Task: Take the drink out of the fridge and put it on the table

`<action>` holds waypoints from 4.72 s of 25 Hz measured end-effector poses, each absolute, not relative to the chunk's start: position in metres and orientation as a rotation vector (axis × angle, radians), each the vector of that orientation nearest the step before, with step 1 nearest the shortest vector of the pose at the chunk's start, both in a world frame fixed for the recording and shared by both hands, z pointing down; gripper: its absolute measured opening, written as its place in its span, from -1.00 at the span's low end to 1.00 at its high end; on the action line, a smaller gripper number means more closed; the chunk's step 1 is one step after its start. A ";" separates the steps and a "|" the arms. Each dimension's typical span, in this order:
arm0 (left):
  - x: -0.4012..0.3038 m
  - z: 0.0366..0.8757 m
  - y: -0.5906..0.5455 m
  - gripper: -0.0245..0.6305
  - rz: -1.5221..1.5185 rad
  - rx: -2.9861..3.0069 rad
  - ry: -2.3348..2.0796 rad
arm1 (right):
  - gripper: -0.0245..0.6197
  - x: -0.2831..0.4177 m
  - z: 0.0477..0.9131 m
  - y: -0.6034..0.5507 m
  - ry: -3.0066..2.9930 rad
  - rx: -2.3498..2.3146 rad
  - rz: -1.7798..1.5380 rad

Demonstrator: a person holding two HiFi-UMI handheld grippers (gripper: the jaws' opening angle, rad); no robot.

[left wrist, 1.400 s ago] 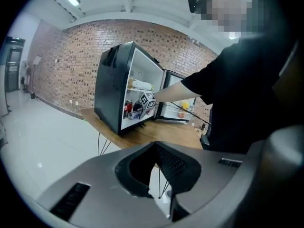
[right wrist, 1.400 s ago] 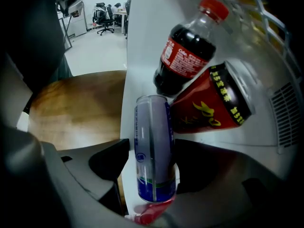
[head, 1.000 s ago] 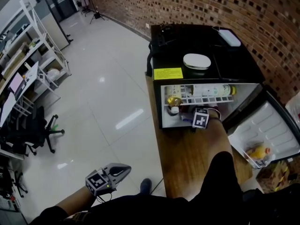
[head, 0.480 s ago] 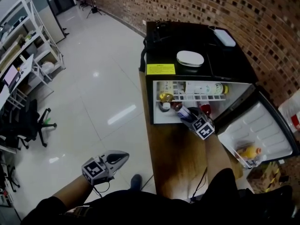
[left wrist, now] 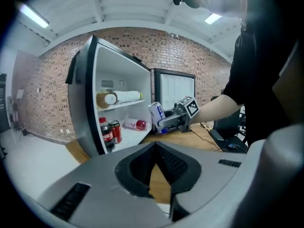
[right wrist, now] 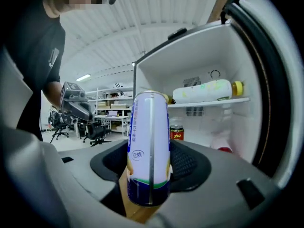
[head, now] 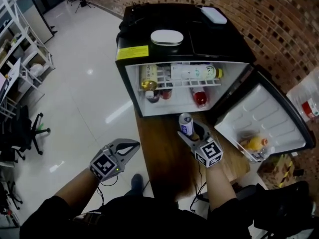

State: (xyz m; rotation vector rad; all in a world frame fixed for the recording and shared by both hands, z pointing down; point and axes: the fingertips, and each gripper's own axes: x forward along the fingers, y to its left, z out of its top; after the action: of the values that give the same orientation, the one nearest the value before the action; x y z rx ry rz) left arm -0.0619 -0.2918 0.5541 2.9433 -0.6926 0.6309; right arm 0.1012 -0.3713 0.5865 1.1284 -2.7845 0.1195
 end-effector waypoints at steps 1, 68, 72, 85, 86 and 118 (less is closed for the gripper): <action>-0.050 0.558 -0.290 -0.93 0.639 2.952 -0.672 | -0.09 0.104 0.590 -0.359 -2.797 1.141 0.125; 0.132 0.676 -0.202 -0.93 0.907 2.919 -0.280 | 0.01 0.192 0.730 -0.153 -2.689 1.079 0.342; 0.110 0.647 -0.209 -0.93 0.802 2.886 -0.414 | -0.07 0.216 0.689 -0.144 -2.749 1.165 0.342; -0.028 0.493 -0.164 -0.93 0.215 2.721 -0.826 | -0.70 0.194 0.516 -0.098 -2.836 1.157 0.375; -0.049 0.484 -0.156 -0.93 0.182 2.718 -0.833 | -0.72 0.180 0.506 -0.090 -2.841 1.187 0.390; -0.084 0.413 0.144 -0.93 0.101 2.833 -0.844 | -0.98 0.142 0.452 0.212 -2.857 1.193 0.369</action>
State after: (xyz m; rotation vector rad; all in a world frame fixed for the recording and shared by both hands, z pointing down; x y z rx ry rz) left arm -0.0841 0.1442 0.4131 2.8332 -0.8442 0.1009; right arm 0.1415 0.2117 0.4522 1.1927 -2.8568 0.3688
